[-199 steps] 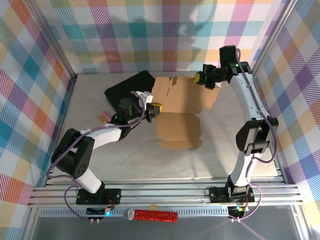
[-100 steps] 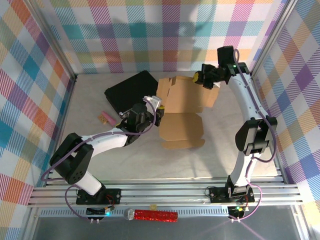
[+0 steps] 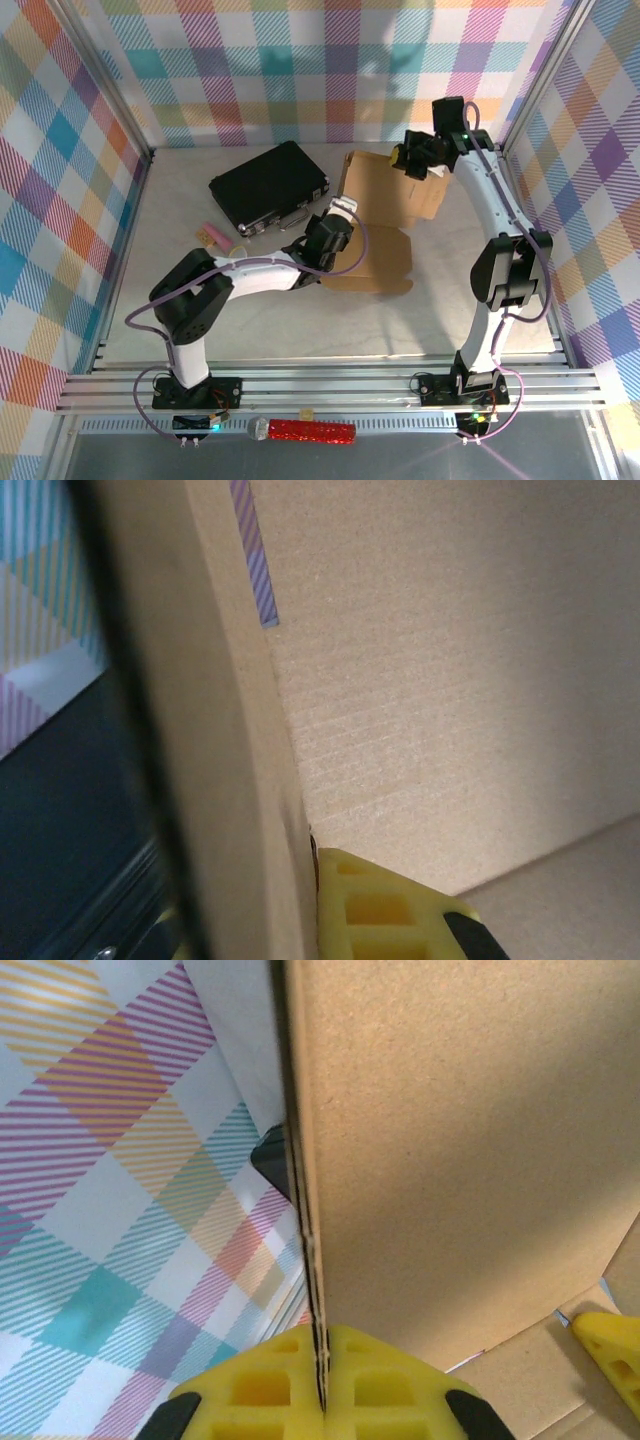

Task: Fold the paper box

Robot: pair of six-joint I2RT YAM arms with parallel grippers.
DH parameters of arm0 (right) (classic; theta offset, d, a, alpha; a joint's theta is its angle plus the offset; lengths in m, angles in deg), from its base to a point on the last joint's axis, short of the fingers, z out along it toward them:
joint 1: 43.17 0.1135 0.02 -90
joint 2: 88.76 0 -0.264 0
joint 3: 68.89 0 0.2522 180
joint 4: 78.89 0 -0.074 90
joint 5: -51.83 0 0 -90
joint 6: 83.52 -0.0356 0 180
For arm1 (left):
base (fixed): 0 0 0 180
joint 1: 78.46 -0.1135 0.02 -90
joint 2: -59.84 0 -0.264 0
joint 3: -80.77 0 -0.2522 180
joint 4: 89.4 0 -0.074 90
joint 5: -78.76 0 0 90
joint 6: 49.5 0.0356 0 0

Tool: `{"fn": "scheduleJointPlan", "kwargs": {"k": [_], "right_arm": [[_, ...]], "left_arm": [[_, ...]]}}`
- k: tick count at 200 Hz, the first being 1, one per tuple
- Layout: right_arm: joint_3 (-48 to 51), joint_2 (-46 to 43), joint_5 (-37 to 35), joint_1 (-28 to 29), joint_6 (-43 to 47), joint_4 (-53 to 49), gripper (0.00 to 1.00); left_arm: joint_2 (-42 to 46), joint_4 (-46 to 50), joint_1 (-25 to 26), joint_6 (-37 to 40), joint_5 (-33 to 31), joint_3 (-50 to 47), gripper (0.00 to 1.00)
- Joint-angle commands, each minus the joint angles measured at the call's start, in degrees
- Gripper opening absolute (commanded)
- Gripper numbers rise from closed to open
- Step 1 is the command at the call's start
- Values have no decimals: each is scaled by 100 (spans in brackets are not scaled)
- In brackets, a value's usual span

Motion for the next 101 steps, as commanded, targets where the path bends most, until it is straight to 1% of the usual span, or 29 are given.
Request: {"fn": "scheduleJointPlan", "kwargs": {"k": [1,24,44,64,82,90,96,101], "right_arm": [[66,-172,596,273,-217,137,0],[146,-196,567,335,-324,272,0],[128,-186,568,345,-353,279,0],[132,-196,550,351,-361,277,0],[137,-203,518,346,-321,260,0],[154,-205,502,344,-282,268,0],[172,-205,476,345,-239,268,0],[187,-206,452,345,-182,281,0]], "left_arm": [[-495,719,138,313,-792,539,2],[-899,775,180,364,-1169,897,1],[-1094,694,188,364,-1440,1021,0],[-1173,563,188,325,-1568,1059,3],[-1097,565,188,264,-1420,1030,8],[-998,574,188,199,-1316,971,12],[-886,587,179,118,-1208,904,17],[-762,599,165,44,-1047,821,23]]}}
